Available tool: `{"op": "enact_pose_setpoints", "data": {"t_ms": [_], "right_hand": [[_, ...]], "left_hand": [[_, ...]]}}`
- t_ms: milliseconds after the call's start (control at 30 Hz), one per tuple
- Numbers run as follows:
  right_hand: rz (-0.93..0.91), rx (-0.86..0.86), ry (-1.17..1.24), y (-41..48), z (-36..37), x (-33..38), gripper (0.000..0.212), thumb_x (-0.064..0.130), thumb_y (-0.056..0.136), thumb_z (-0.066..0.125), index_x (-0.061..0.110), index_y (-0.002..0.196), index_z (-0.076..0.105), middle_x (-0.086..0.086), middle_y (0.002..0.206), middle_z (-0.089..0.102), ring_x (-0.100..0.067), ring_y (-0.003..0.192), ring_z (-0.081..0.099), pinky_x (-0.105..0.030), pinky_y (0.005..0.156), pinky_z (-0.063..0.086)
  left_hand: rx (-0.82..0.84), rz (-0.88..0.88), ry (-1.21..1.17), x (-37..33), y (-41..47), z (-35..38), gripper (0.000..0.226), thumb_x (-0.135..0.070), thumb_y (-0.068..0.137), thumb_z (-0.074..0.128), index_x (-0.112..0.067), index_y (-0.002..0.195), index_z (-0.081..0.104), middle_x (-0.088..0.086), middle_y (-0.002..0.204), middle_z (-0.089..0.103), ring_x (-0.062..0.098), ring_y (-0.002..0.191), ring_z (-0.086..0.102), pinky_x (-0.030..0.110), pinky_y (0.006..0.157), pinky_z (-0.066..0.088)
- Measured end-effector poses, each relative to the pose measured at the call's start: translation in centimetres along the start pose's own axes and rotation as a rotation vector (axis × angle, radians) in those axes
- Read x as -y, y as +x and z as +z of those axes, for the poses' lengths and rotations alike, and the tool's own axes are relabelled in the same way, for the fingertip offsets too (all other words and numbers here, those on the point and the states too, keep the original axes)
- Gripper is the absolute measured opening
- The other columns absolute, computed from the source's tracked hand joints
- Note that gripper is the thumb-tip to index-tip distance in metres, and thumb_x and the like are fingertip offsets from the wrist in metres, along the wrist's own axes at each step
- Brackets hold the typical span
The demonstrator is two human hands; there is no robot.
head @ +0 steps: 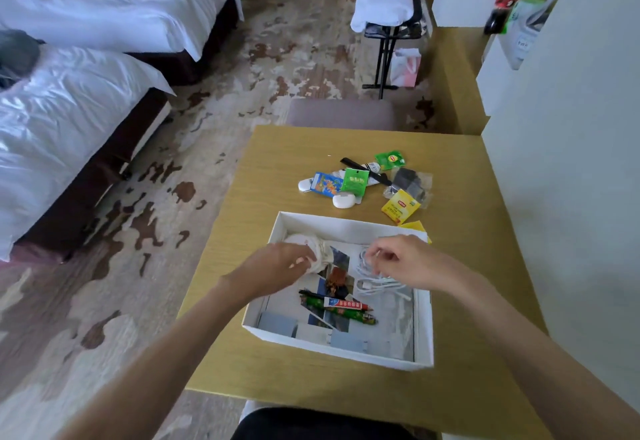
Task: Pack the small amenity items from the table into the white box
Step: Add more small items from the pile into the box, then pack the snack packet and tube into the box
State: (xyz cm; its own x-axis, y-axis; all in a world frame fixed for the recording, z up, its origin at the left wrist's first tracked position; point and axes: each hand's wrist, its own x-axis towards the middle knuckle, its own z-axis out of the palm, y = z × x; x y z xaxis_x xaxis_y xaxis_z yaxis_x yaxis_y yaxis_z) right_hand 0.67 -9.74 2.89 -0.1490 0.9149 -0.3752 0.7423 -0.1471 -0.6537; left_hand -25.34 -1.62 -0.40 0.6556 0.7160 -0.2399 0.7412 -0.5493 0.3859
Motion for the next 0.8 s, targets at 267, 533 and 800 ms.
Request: {"op": "enact_pose_setpoints", "data": {"t_ms": [267, 533, 800], "right_hand": [[-0.004, -0.274, 0.003, 7.5, -3.0, 1.4, 0.014, 0.025, 0.091, 0.058, 0.019, 0.09, 0.071, 0.006, 0.081, 0.071, -0.012, 0.075, 0.067, -0.036, 0.07, 0.054], [0.149, -0.16, -0.229, 18.0, -1.9, 1.1, 0.017, 0.028, 0.087, 0.058, 0.022, 0.1, 0.069, 0.003, 0.096, 0.071, -0.02, 0.088, 0.066, -0.039, 0.08, 0.053], [0.198, -0.089, -0.441, 25.5, 0.4, -2.9, 0.034, 0.027, 0.088, 0.064, 0.025, 0.121, 0.058, -0.001, 0.122, 0.055, -0.021, 0.116, 0.05, -0.028, 0.074, 0.032]], "left_hand": [[-0.34, -0.208, -0.438, 4.2, 7.6, -3.0, 0.029, -0.019, 0.091, 0.048, -0.022, 0.118, 0.058, -0.013, 0.086, 0.07, 0.013, 0.082, 0.065, 0.028, 0.066, 0.052], [-0.179, -0.375, -0.521, 11.6, 16.3, -1.6, 0.025, -0.018, 0.088, 0.05, -0.02, 0.109, 0.063, 0.008, 0.098, 0.071, 0.03, 0.089, 0.065, 0.036, 0.079, 0.053], [-0.036, -0.25, -0.191, 13.0, 22.0, 0.9, 0.034, -0.022, 0.086, 0.057, -0.016, 0.119, 0.055, 0.007, 0.126, 0.053, 0.027, 0.116, 0.05, 0.042, 0.089, 0.047]]}}
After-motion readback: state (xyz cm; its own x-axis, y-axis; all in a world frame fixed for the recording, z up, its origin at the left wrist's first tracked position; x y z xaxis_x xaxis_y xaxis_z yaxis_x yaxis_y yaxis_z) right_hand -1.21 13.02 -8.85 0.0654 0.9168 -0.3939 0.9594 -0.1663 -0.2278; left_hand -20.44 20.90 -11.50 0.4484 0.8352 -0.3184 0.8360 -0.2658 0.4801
